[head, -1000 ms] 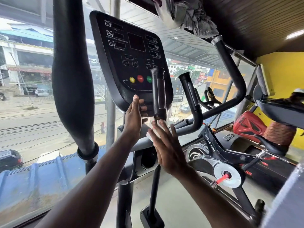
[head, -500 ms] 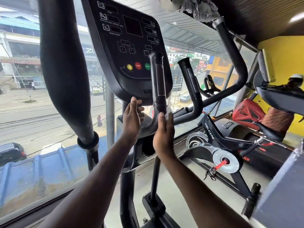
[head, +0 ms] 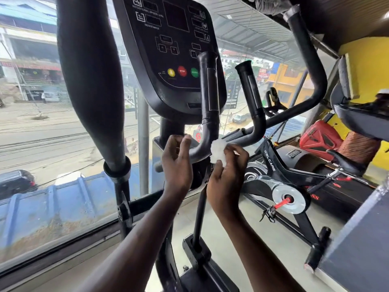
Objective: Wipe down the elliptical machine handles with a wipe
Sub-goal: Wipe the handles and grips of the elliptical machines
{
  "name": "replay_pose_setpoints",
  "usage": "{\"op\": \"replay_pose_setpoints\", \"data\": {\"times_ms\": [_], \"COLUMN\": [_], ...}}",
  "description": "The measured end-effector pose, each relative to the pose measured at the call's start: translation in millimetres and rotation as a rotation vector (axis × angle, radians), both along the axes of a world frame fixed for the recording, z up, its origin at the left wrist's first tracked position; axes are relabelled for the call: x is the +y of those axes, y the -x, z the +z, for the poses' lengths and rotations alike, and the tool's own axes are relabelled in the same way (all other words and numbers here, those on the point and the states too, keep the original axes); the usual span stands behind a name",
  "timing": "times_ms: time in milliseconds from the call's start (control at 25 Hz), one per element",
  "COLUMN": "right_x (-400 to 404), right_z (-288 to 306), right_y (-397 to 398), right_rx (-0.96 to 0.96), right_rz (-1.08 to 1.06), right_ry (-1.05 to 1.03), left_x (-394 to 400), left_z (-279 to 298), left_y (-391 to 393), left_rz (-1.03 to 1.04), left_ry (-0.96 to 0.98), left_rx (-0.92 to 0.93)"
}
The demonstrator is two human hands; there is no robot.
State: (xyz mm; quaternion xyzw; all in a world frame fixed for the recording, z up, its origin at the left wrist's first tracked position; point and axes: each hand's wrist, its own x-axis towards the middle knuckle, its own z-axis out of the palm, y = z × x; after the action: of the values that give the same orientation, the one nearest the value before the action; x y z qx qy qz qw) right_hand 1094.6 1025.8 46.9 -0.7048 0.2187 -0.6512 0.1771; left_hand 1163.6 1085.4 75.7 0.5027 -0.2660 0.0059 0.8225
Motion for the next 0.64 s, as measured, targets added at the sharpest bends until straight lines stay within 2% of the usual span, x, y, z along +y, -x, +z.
{"op": "replay_pose_setpoints", "data": {"times_ms": [80,160,320,400,440,520,640], "right_x": [5,8,5,-13,-20,-32,-38], "right_z": [1,1,4,18,28,37,35], "right_y": [0,-3,10,3,-3,-18,-23], "right_rx": [-0.009,-0.022,-0.003,-0.027,0.028,0.170,0.197], "right_rz": [0.065,0.157,0.323,0.338,0.366,0.496,0.707], "right_ry": [0.089,0.032,0.064,-0.142,-0.252,-0.377,-0.537], "left_x": [5,7,4,-2,-7,-21,-38], "left_z": [-5,-9,-17,-16,-15,-12,-18], "left_y": [21,30,-4,-13,-10,4,22], "left_rz": [-0.080,-0.155,-0.108,-0.057,-0.040,-0.011,0.069], "left_ry": [0.006,-0.017,-0.007,-0.039,-0.065,-0.104,-0.144], "left_rx": [-0.110,-0.157,0.015,0.009,-0.018,-0.101,-0.279]}}
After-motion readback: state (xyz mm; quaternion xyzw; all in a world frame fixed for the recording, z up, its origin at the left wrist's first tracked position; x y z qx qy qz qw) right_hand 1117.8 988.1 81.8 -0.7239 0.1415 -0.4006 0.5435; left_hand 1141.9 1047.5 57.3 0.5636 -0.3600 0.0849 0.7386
